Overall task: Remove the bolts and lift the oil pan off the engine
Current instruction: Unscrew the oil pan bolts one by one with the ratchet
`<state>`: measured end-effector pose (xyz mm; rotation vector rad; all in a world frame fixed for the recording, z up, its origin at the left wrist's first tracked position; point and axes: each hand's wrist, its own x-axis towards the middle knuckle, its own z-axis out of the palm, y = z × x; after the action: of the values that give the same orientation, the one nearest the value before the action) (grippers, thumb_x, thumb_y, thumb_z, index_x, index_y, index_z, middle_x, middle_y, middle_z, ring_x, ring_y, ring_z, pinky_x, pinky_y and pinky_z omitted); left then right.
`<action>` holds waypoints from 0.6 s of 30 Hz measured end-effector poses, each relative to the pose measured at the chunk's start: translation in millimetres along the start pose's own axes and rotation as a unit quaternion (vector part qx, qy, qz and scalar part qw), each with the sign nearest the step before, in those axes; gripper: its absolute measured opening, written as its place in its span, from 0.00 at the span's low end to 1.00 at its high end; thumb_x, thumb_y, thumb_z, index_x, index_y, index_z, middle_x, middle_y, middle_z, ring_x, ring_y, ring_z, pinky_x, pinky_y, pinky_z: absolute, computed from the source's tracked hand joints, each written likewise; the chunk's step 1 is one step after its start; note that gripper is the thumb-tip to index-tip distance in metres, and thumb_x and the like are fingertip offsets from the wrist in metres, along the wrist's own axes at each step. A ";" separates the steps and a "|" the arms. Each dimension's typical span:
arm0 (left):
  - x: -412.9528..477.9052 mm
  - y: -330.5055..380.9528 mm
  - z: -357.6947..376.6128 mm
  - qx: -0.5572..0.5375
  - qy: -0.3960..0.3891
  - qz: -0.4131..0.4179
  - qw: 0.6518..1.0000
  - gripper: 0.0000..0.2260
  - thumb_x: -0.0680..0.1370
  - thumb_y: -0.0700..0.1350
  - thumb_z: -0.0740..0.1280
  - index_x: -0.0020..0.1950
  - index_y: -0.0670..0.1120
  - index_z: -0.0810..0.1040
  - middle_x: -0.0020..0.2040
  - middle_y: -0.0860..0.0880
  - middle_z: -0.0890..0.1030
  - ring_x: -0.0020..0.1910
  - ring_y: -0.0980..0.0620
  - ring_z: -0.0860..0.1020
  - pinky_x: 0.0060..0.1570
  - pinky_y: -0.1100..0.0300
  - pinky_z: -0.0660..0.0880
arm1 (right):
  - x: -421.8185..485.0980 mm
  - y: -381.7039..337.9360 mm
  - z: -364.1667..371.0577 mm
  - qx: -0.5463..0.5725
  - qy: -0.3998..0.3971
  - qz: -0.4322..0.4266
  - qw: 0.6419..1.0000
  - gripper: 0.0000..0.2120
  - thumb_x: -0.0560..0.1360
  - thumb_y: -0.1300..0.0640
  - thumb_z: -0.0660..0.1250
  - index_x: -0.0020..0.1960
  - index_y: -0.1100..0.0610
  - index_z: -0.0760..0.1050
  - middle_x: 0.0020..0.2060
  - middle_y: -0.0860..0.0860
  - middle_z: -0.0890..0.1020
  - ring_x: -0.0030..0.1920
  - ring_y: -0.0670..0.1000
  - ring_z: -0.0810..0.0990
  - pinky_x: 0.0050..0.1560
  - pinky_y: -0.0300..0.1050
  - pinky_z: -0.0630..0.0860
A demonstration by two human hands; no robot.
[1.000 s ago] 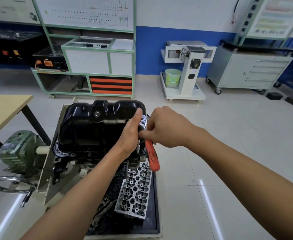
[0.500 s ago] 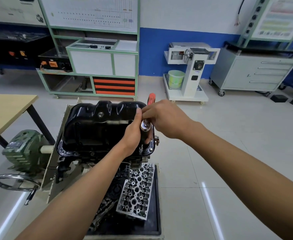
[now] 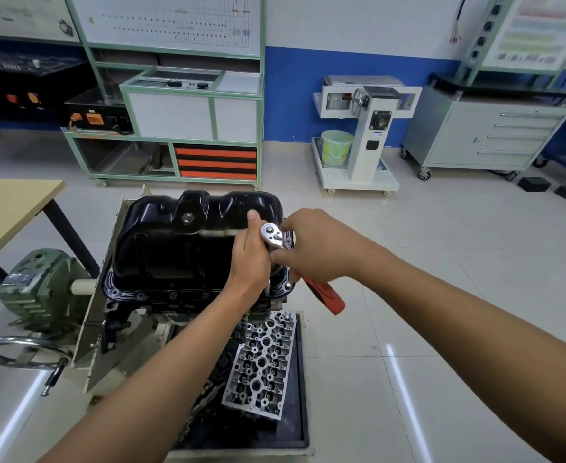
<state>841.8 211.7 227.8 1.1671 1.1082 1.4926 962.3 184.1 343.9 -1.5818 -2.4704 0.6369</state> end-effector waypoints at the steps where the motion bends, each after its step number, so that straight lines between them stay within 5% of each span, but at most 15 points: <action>1: 1.0 -0.3 -2.7 -0.005 -0.005 -0.018 1.000 0.30 0.86 0.60 0.50 0.28 0.52 0.75 0.28 0.54 0.75 0.29 0.59 0.72 0.33 0.65 0.70 | 0.5 0.4 -3.1 -0.005 -0.005 -0.005 1.000 0.08 0.77 0.55 0.69 0.51 0.59 0.80 0.35 0.52 0.85 0.35 0.48 0.85 0.41 0.49 0.82; 4: 6.0 4.2 -11.7 -0.001 -0.077 -0.072 0.994 0.36 0.84 0.65 0.47 0.31 0.48 0.83 0.33 0.45 0.82 0.34 0.49 0.79 0.43 0.54 0.75 | 4.2 -0.3 -14.3 -0.134 0.030 -0.040 0.990 0.08 0.75 0.58 0.70 0.52 0.49 0.83 0.37 0.49 0.80 0.40 0.54 0.81 0.34 0.46 0.73; 7: 7.2 9.0 -8.6 0.014 -0.164 -0.068 0.984 0.40 0.82 0.68 0.42 0.33 0.44 0.81 0.31 0.40 0.79 0.29 0.45 0.75 0.37 0.55 0.72 | 12.1 -1.4 -21.9 -0.257 0.068 -0.095 0.959 0.17 0.75 0.64 0.63 0.53 0.45 0.82 0.41 0.51 0.74 0.39 0.55 0.74 0.31 0.44 0.60; 9: 6.6 11.0 -3.3 -0.031 -0.153 -0.063 0.986 0.38 0.83 0.66 0.42 0.35 0.45 0.81 0.29 0.42 0.78 0.25 0.47 0.73 0.30 0.57 0.70 | 17.9 -2.3 -22.4 -0.271 0.070 -0.151 0.948 0.15 0.74 0.65 0.61 0.49 0.49 0.82 0.47 0.53 0.79 0.41 0.55 0.77 0.34 0.44 0.61; 13: 6.5 7.1 0.7 -0.036 -0.123 -0.044 0.991 0.41 0.82 0.68 0.40 0.24 0.45 0.75 0.24 0.43 0.73 0.26 0.45 0.69 0.33 0.53 0.67 | 23.7 4.8 -14.9 -0.271 0.095 -0.213 0.934 0.13 0.74 0.65 0.62 0.49 0.52 0.82 0.52 0.45 0.83 0.52 0.52 0.78 0.36 0.45 0.69; 18: 5.3 2.0 -0.9 0.015 -0.064 -0.039 0.997 0.38 0.80 0.70 0.43 0.23 0.50 0.76 0.24 0.49 0.75 0.25 0.53 0.72 0.30 0.61 0.70 | 14.0 1.0 -10.4 -0.268 0.111 -0.107 0.951 0.04 0.75 0.57 0.66 0.42 0.51 0.72 0.37 0.51 0.74 0.37 0.55 0.72 0.35 0.47 0.66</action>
<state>840.0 216.4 230.6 1.2090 1.0807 1.3266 960.5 199.8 351.3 -1.3927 -2.7162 -0.2579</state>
